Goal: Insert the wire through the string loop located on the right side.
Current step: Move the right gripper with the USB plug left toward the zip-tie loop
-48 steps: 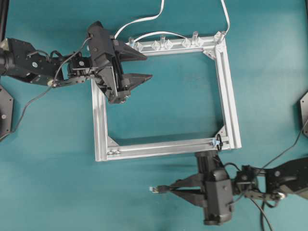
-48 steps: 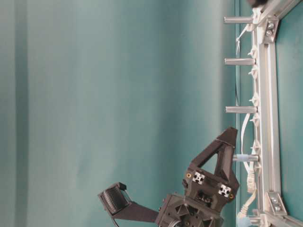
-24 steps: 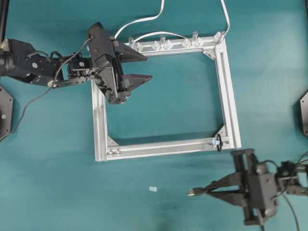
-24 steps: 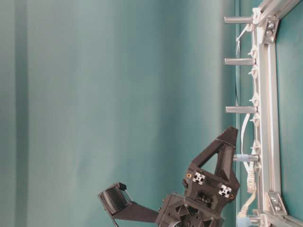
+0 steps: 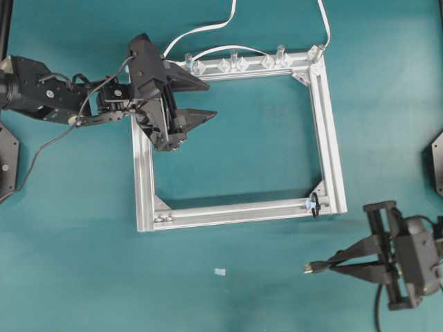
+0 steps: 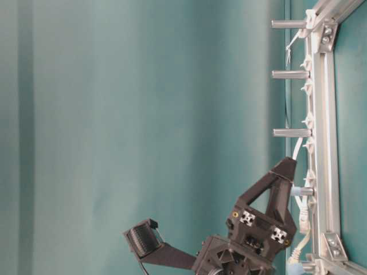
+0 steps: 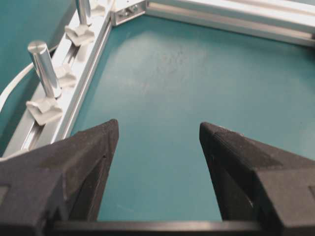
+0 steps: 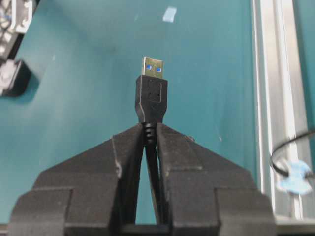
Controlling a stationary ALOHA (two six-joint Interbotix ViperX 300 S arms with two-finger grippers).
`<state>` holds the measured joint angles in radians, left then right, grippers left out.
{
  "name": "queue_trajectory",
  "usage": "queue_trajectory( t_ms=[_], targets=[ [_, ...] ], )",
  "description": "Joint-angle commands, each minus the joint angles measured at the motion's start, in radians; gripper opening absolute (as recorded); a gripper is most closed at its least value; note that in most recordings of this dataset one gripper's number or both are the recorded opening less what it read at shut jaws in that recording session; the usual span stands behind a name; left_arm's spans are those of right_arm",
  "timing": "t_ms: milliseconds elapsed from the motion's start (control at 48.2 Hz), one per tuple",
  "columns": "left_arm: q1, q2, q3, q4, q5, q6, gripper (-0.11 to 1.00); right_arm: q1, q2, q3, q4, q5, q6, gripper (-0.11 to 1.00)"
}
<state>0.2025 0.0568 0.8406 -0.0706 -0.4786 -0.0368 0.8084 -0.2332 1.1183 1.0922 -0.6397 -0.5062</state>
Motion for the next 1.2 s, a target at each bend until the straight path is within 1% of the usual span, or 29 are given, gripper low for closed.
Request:
queue_trajectory(
  t_ms=[0, 373, 684, 808, 1036, 1181],
  targets=[
    [-0.002, -0.029, -0.018, 0.003, 0.003, -0.008, 0.68, 0.012, -0.049, 0.023, 0.000, -0.002, 0.002, 0.11],
    [-0.002, -0.032, -0.018, 0.003, 0.003, -0.006, 0.68, 0.014, -0.184, 0.138, 0.000, 0.051, 0.002, 0.11],
    [-0.002, -0.032, -0.020, 0.003, 0.003, -0.005, 0.68, 0.014, -0.213, 0.166, 0.000, 0.048, -0.002, 0.11],
    [-0.002, -0.032, -0.020, 0.003, 0.003, -0.005, 0.68, 0.009, -0.213, 0.178, 0.000, 0.031, -0.005, 0.11],
    [-0.003, -0.032, -0.018, 0.003, 0.002, -0.005, 0.68, -0.028, -0.209, 0.219, 0.000, -0.063, -0.008, 0.11],
    [-0.002, -0.032, -0.018, 0.003, 0.003, -0.003, 0.68, -0.046, -0.207, 0.232, 0.000, -0.072, -0.012, 0.11]
  ],
)
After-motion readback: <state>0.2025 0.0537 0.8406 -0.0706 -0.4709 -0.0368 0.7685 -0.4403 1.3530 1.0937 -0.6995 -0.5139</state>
